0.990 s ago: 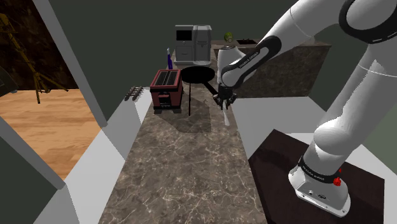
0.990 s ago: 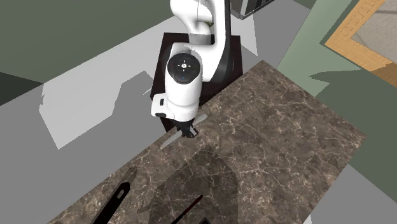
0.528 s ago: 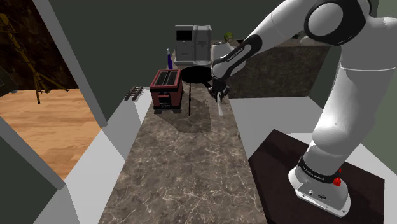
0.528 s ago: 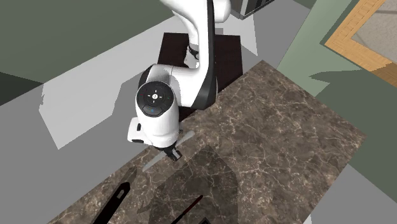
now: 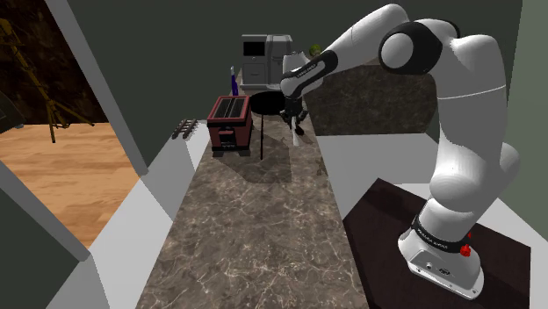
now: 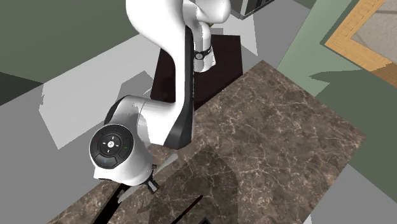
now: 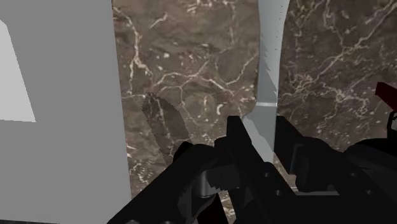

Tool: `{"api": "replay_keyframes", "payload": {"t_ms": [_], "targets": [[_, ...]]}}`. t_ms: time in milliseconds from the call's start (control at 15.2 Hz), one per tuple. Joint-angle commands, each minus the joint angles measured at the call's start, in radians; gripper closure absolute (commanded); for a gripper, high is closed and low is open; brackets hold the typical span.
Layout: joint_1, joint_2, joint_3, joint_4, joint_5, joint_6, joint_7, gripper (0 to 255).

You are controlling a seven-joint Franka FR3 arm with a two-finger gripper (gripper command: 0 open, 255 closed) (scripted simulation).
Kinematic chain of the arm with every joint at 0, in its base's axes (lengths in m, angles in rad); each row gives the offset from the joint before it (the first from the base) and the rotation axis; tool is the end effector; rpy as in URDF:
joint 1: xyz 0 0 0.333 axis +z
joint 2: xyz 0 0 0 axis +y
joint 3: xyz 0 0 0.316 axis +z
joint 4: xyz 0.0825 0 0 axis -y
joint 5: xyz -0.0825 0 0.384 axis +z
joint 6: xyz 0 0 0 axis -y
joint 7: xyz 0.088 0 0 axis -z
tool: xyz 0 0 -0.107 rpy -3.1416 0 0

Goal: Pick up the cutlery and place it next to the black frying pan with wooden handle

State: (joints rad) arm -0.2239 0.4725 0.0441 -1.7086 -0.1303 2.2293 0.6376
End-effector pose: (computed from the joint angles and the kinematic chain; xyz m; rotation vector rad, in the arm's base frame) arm 0.6603 -0.1272 0.3221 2.8575 -1.1173 0.1030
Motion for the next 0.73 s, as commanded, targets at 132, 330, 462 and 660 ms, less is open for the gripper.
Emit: {"api": "replay_keyframes", "payload": {"t_ms": [132,330,462,660], "targets": [[-0.009,0.068,-0.005,0.065,0.0,0.004,-0.015,255],[-0.009,0.089,-0.006,0.056,-0.003,0.034,-0.011,255],[-0.008,0.104,-0.008,0.052,-0.005,0.053,-0.009,255],[-0.007,0.128,-0.009,0.047,-0.008,0.082,-0.005,255]]}}
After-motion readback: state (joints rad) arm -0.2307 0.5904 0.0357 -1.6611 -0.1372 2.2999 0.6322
